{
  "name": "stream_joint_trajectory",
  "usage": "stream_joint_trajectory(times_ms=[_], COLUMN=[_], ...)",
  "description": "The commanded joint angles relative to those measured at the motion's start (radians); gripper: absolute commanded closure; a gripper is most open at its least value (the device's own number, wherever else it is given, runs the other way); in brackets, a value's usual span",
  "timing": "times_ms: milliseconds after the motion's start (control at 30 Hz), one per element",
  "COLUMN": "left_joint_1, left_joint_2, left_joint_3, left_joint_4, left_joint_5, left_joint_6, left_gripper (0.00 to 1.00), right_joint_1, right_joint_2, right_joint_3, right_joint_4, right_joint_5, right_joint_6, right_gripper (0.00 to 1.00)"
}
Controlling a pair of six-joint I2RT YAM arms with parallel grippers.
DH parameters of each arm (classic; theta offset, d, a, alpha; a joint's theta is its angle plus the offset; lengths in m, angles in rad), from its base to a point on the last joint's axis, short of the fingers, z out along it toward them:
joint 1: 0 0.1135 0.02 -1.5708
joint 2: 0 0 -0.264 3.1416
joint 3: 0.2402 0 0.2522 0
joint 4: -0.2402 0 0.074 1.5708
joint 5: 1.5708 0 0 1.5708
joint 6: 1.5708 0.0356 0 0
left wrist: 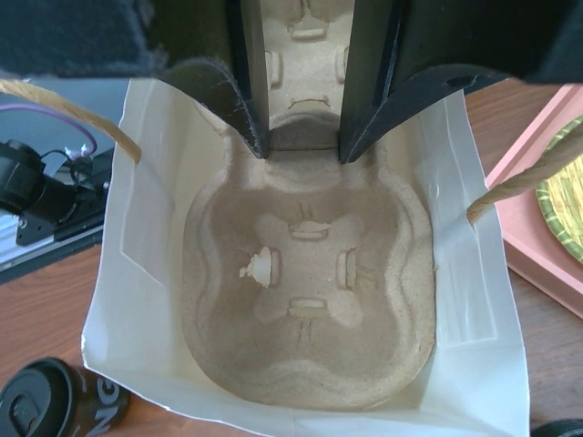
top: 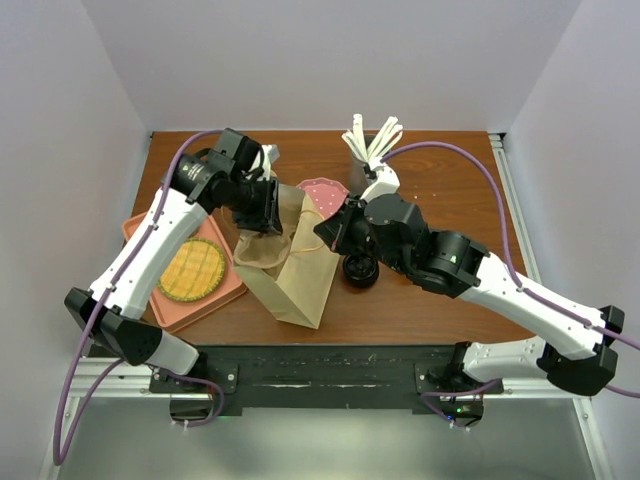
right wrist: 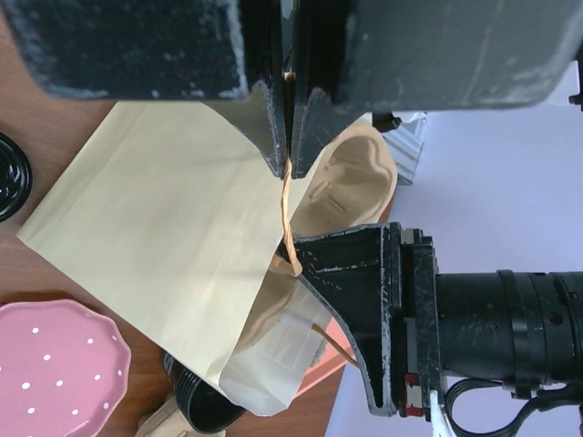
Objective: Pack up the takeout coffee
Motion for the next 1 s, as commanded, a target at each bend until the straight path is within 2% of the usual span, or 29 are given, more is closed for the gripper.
stream_joint_trajectory(times_ms=[0,133,367,467,500,633,733,833,933,967], left_joint_1=[-0.005,-0.005,-0.007,-0.007,-0.007,-0.007,-0.005,-0.005,-0.005,-0.005], left_joint_2=[-0.007,-0.008,-0.04,-0.053,-0.057,-0.065,-0.066,-0.042,-0.001,0.025], left_joint_3=[0.064,0.052,-0.057,-0.075,-0.078,-0.08,-0.043,0.038,0.164,0.249], left_joint_4=[0.051,0.074,0.152,0.156,0.161,0.15,0.131,0.1,0.066,0.054], left_joint_5=[-0.03,-0.043,-0.023,-0.027,-0.026,-0.012,-0.021,0.0,0.065,0.074], left_joint_6=[-0.041,-0.052,-0.094,-0.095,-0.097,-0.095,-0.081,-0.061,-0.034,-0.034], left_gripper=[1.0,1.0,1.0,1.0,1.0,1.0,0.97,0.86,0.77,0.75], right_joint_1=[0.002,0.001,0.001,0.001,0.001,0.001,0.001,0.001,0.001,0.001], right_joint_2=[-0.034,-0.034,-0.033,-0.034,-0.034,-0.019,-0.016,-0.022,-0.025,-0.025], right_joint_3=[-0.012,-0.017,-0.041,-0.027,-0.02,0.046,0.074,0.072,0.078,0.082], right_joint_4=[0.05,0.055,0.099,0.079,0.063,0.026,-0.003,-0.01,-0.025,-0.028], right_joint_5=[-0.012,-0.021,-0.116,-0.092,-0.075,-0.052,-0.034,-0.027,-0.014,-0.012], right_joint_6=[0.001,0.001,-0.007,0.001,-0.001,-0.034,-0.042,-0.044,-0.037,-0.037], right_gripper=[1.0,1.0,1.0,0.91,0.84,0.79,0.78,0.73,0.66,0.64])
